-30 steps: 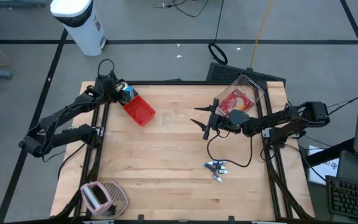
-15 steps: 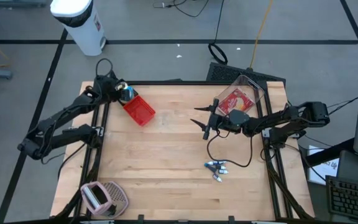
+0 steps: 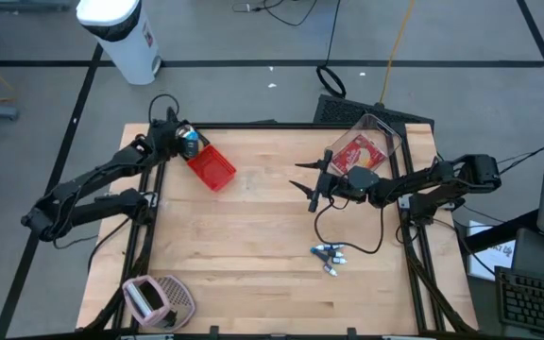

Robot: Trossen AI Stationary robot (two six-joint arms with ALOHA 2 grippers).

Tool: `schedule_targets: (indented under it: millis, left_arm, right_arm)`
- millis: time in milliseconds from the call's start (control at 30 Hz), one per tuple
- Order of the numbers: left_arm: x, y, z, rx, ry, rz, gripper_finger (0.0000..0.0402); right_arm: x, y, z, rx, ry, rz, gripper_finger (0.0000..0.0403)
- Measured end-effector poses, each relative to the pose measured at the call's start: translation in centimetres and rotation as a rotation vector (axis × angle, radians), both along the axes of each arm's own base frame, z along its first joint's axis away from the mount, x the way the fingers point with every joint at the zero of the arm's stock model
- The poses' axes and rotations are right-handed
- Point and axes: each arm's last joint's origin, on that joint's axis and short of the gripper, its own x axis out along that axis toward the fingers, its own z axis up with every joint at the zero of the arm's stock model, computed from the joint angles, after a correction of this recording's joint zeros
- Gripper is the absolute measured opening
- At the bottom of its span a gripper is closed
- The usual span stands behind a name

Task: Pick & Place Food Item
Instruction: Put the blue donut into the black bin

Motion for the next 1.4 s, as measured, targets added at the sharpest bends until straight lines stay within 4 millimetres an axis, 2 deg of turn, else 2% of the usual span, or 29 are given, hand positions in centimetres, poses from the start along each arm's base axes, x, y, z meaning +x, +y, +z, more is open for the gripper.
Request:
schedule_targets:
  millis: [200, 400, 867, 1033, 1267, 1400]
  left_arm:
    - [-0.23, -0.57, 0.50, 0.037, 0.023, 0.000, 0.0053]
    - [-0.35, -0.71, 0.18, 0.020, 0.092, -0.037, 0.0033]
    - [-0.40, -0.78, 0.09, 0.017, 0.124, -0.060, 0.0032]
    - [-0.41, -0.78, 0.08, 0.017, 0.124, -0.060, 0.0071]
    - [-0.52, -0.85, -0.03, 0.027, 0.201, -0.102, 0.0181]
    - [-0.53, -1.02, -0.13, 0.035, 0.262, -0.115, 0.0202]
  right_arm:
    - [0.00, 0.00, -0.01, 0.000, 0.000, 0.000, 0.0226]
    - [0.00, 0.00, 0.00, 0.000, 0.000, 0.000, 0.0226]
    - [0.00, 0.01, 0.00, 0.000, -0.001, 0.002, 0.0226]
    - [0.00, 0.01, 0.00, 0.000, -0.001, 0.003, 0.0226]
    - [0.00, 0.01, 0.00, 0.000, -0.001, 0.003, 0.0226]
    - [0.00, 0.02, 0.00, 0.000, -0.001, 0.003, 0.0226]
